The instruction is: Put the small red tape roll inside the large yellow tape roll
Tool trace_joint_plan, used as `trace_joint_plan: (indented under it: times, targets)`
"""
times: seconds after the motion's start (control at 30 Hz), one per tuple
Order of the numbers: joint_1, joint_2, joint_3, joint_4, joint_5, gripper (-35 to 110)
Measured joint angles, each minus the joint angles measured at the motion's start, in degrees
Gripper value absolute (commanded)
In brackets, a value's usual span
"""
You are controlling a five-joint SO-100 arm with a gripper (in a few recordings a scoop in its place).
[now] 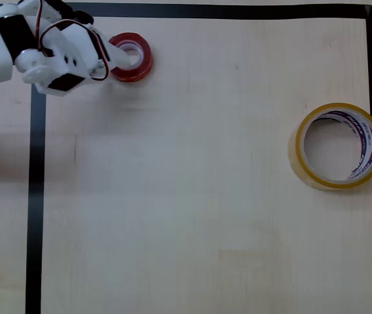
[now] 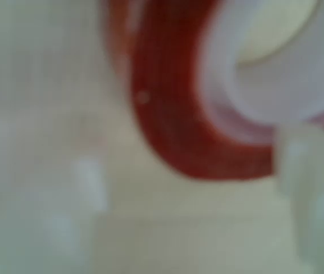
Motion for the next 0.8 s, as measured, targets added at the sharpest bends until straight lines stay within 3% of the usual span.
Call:
trace_joint_plan:
  times: [0.5, 0.8]
  targets:
    - [-2.5, -4.2, -2.2, 0.0, 0.1, 15]
    - [-2.2, -5.9, -2.3, -1.8, 0.1, 6]
